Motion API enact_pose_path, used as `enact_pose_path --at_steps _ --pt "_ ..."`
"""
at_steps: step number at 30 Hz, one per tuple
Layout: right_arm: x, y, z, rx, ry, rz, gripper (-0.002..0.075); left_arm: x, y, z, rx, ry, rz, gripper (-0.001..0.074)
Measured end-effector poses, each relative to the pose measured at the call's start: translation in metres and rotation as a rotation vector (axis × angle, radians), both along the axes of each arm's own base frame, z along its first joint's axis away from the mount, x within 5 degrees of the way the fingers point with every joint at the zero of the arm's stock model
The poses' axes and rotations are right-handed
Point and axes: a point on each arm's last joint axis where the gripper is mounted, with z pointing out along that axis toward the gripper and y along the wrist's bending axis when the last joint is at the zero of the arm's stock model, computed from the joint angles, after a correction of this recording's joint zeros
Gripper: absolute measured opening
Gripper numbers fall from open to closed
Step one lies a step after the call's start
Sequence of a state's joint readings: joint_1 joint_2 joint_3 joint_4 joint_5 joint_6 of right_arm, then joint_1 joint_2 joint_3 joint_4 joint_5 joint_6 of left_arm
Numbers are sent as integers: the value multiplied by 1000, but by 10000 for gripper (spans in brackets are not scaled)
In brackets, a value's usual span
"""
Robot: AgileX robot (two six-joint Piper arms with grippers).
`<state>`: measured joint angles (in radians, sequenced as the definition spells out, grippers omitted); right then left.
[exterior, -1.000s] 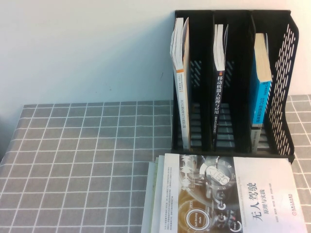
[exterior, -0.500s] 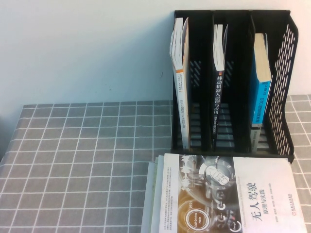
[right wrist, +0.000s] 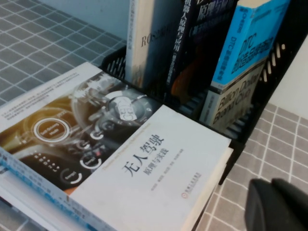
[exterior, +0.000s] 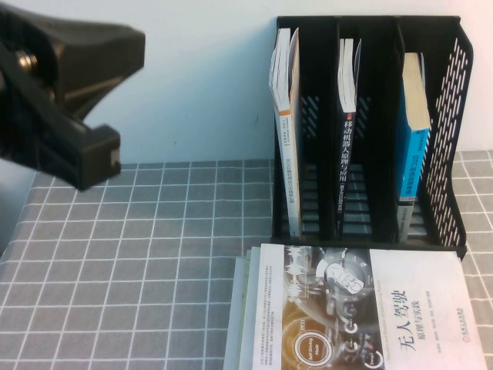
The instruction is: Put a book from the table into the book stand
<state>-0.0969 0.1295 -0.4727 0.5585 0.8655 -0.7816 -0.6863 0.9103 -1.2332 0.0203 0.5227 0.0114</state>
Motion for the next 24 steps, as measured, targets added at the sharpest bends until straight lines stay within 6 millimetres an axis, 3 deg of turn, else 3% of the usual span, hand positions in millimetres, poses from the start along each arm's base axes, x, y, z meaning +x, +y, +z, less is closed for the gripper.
enact_pose_path --at_steps 5,24 --pt "-9 2 -20 5 -46 27 -3 1 -1 -8 15 18 0 1" --pt "-16 4 -18 15 -104 70 -3 0 1 -8 13 21 2 0"
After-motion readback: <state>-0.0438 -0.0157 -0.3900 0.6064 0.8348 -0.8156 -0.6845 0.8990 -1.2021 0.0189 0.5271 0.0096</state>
